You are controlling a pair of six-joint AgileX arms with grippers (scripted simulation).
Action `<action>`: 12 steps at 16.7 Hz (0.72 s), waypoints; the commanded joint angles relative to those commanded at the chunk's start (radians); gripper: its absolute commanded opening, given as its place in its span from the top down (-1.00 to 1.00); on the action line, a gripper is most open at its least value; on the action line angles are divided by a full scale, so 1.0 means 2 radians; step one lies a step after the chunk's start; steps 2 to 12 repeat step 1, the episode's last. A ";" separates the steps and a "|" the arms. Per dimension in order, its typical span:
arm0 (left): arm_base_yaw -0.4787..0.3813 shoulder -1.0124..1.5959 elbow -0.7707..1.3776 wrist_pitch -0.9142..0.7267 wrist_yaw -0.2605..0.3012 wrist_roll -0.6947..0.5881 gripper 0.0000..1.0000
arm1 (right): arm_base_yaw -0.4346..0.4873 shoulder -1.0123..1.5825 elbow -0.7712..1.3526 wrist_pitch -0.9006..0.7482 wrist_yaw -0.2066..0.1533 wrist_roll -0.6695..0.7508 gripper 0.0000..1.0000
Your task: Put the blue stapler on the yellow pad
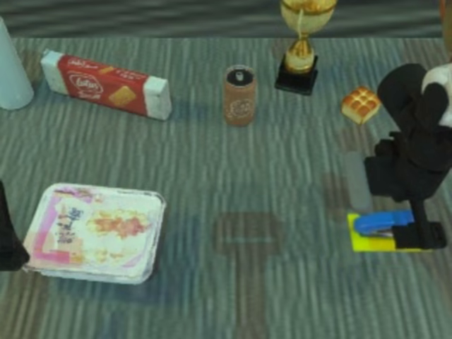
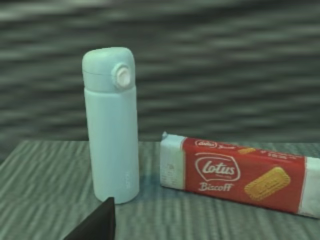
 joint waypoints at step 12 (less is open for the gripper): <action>0.000 0.000 0.000 0.000 0.000 0.000 -1.00 | 0.000 0.000 0.000 0.000 0.000 0.000 -1.00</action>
